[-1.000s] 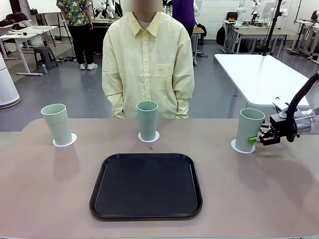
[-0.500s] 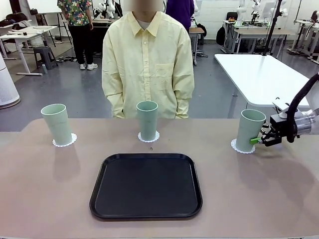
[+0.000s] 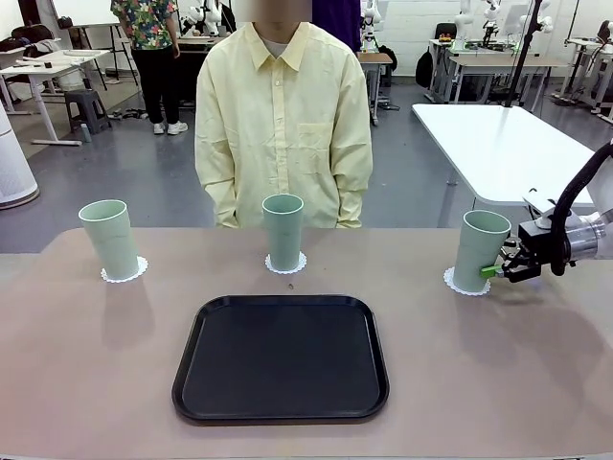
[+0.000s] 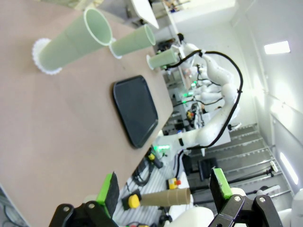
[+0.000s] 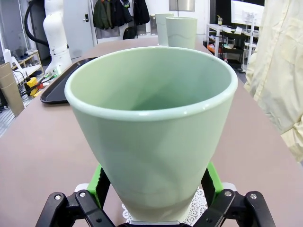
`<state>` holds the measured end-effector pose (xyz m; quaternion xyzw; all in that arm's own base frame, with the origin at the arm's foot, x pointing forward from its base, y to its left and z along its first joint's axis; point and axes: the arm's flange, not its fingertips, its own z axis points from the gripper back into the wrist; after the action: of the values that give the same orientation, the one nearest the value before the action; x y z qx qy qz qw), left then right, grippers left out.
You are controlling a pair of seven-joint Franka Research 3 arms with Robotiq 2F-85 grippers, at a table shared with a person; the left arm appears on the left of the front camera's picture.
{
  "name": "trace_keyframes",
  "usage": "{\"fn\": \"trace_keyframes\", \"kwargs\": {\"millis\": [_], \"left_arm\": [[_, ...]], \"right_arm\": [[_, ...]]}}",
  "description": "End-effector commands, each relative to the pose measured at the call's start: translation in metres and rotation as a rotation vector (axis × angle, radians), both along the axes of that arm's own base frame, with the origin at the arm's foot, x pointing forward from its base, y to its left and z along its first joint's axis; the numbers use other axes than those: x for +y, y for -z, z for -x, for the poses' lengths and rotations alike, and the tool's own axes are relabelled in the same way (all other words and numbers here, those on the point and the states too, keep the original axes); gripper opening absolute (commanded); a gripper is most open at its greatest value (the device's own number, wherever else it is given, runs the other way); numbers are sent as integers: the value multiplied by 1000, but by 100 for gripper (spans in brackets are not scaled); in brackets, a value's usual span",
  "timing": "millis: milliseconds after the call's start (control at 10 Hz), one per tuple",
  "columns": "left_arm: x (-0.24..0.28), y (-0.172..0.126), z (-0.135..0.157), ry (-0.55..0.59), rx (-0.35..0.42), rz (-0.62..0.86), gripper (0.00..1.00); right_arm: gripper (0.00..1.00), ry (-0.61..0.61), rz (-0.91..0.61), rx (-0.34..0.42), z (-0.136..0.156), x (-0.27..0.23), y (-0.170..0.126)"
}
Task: Place coasters on the table and set cups on them.
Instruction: Take one Reusable plastic cup from the Flat Tray and place it on a coaster set by the human.
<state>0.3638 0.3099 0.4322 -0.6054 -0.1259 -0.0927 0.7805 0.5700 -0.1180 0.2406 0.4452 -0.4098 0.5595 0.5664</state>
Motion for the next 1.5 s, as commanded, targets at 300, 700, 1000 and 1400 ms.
{"fn": "trace_keyframes", "kwargs": {"millis": [300, 700, 1000, 1400], "left_arm": [[1, -2, 1, -2, 0, -3, 100], [1, -2, 1, -2, 0, -3, 100], [1, -2, 1, -2, 0, -3, 100], [1, -2, 1, -2, 0, -3, 100]], "right_arm": [[100, -2, -2, 13, -10, -11, -3], [100, 17, -4, 23, -14, -17, -3], [100, 31, 2, 20, -14, -22, -7], [100, 57, 5, 8, -10, -36, -14]]}}
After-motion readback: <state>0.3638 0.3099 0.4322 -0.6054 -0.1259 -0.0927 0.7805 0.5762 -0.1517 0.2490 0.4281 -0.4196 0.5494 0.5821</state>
